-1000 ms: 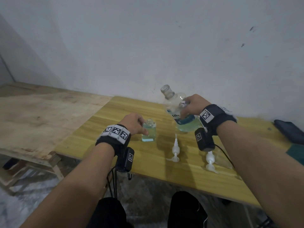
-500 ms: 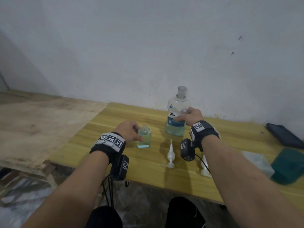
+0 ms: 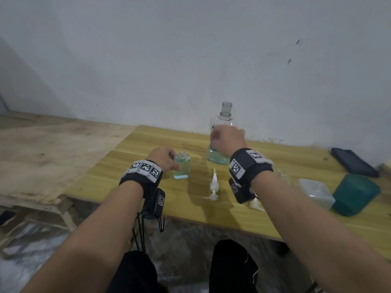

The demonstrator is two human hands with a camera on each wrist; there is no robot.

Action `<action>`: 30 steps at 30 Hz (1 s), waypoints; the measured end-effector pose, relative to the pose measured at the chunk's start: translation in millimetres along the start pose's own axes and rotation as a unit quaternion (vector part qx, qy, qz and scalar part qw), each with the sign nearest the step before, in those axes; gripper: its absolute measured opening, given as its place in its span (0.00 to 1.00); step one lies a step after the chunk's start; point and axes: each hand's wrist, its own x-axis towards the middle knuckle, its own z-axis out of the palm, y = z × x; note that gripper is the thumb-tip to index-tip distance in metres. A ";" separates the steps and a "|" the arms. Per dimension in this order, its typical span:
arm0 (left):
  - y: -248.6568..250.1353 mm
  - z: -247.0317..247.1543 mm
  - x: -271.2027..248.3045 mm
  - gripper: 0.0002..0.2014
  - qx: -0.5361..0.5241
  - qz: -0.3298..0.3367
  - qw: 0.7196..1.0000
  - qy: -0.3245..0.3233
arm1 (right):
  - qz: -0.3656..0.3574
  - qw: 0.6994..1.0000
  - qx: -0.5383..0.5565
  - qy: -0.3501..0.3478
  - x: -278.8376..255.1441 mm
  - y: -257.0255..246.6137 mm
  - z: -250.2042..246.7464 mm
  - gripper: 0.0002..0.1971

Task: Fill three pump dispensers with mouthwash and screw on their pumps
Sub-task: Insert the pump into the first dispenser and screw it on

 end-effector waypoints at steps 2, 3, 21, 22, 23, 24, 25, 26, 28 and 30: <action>-0.2 0.6 0.1 0.20 0.004 0.002 1.000 0.000 | -0.117 0.975 -0.095 -0.163 -18.6 -8.3 0.2 0.12; -0.2 0.7 0.0 0.20 0.004 0.003 1.000 0.000 | -0.156 0.954 -0.140 -0.214 -27.9 -12.0 0.2 0.14; -2.8 -1.1 1.0 0.20 0.009 0.029 0.999 -0.012 | -0.211 0.969 0.039 -0.120 -11.3 -10.6 -5.0 0.08; -3.8 -1.1 2.4 0.21 0.014 0.033 0.999 -0.013 | -0.173 0.974 0.125 -0.078 -4.3 -16.1 -13.5 0.10; -4.6 -1.0 3.4 0.22 0.018 0.035 0.999 -0.013 | -0.136 0.966 0.214 -0.044 0.8 -22.9 -22.2 0.11; -5.3 -0.9 4.1 0.23 0.018 0.035 0.999 -0.014 | -0.102 0.949 0.298 -0.019 6.0 -29.2 -28.3 0.11; -5.5 -1.0 4.4 0.23 0.018 0.035 0.999 -0.016 | -0.078 0.927 0.367 0.000 10.6 -35.1 -32.3 0.12; -5.8 -0.8 4.9 0.24 0.017 0.034 0.999 -0.016 | -0.057 0.911 0.409 0.013 15.3 -39.7 -32.4 0.12; -6.2 -0.2 5.1 0.23 0.014 0.032 0.999 -0.016 | -0.032 0.904 0.426 0.017 21.8 -45.3 -26.5 0.13; -6.4 0.0 4.3 0.22 0.012 0.032 0.999 -0.013 | -0.022 0.909 0.417 0.012 26.0 -47.6 -15.7 0.12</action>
